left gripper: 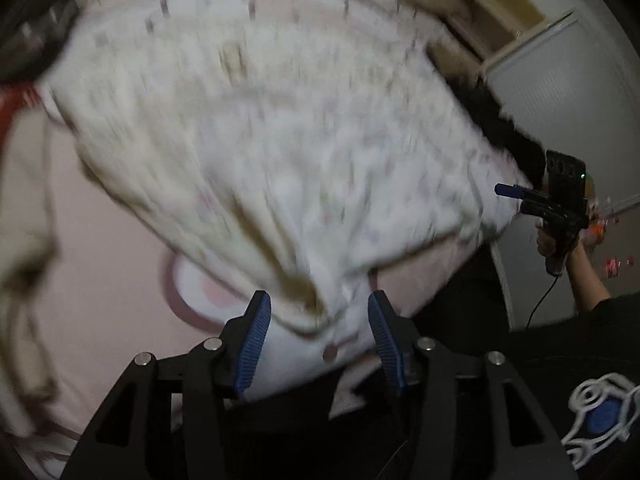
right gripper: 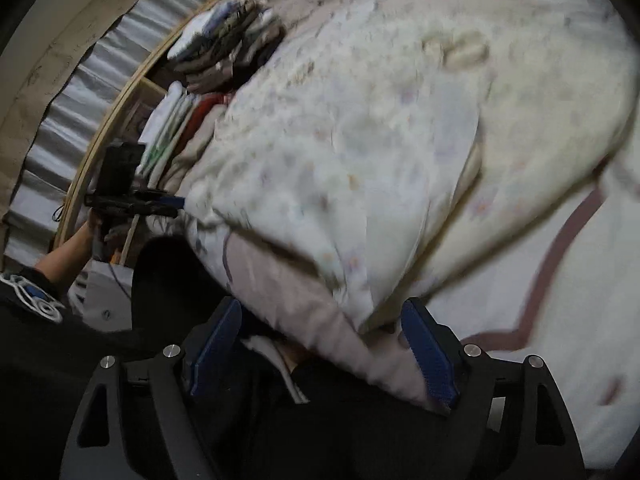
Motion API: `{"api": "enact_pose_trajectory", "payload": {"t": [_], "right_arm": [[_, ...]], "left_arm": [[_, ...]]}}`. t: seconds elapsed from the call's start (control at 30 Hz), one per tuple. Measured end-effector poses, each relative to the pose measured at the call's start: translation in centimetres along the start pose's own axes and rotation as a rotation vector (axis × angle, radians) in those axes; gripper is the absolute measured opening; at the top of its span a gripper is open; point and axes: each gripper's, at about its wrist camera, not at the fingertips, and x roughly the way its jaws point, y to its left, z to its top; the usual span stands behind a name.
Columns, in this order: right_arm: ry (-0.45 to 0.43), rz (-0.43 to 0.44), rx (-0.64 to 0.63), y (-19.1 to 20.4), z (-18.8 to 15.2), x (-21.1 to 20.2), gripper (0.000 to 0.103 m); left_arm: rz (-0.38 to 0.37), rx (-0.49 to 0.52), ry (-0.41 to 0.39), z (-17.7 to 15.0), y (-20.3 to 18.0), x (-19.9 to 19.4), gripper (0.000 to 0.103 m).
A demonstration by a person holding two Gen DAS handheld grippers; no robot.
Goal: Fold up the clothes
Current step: 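Move both open grippers over the garment to smooth it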
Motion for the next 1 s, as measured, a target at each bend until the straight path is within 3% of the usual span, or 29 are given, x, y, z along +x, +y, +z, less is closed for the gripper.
{"api": "enact_pose_trajectory", "payload": {"t": [0.07, 0.17, 0.27, 0.4, 0.47, 0.53, 0.6, 0.77, 0.9, 1.0], "right_arm": [[-0.11, -0.021, 0.008, -0.4, 2.2, -2.4, 0.082], [-0.184, -0.034, 0.065, -2.3, 5.7, -3.1, 0.082], [-0.153, -0.073, 0.092, -4.7, 8.4, -0.7, 0.078], [-0.049, -0.175, 0.1, -7.6, 10.4, 4.5, 0.063], [0.01, -0.197, 0.116, -8.7, 10.6, 7.1, 0.046], [0.037, -0.214, 0.101, -8.5, 10.5, 8.3, 0.005], [0.027, -0.247, 0.054, -7.6, 10.7, 8.4, 0.005], [-0.06, -0.426, 0.021, -8.4, 11.4, 6.7, 0.005], [-0.129, -0.37, 0.1, -7.2, 10.4, 4.5, 0.005], [-0.196, -0.314, 0.035, -2.7, 8.2, 3.0, 0.005]], "left_arm": [[0.005, 0.003, -0.088, 1.7, -0.7, -1.3, 0.05], [-0.047, 0.031, -0.155, 3.2, -2.4, -0.6, 0.05], [-0.069, 0.11, -0.133, 4.1, -5.2, 3.3, 0.05], [-0.064, 0.186, -0.052, 4.0, -7.1, 8.7, 0.05], [-0.045, 0.204, 0.028, 3.5, -7.4, 11.7, 0.05], [-0.006, 0.241, 0.09, 2.5, -7.5, 13.2, 0.05], [0.027, 0.274, 0.141, 1.2, -7.2, 14.4, 0.047], [0.016, 0.243, 0.114, 0.7, -6.8, 13.1, 0.047], [-0.024, 0.17, -0.02, 0.5, -6.1, 9.1, 0.047], [0.001, 0.132, -0.032, -0.3, -4.6, 8.1, 0.047]]}}
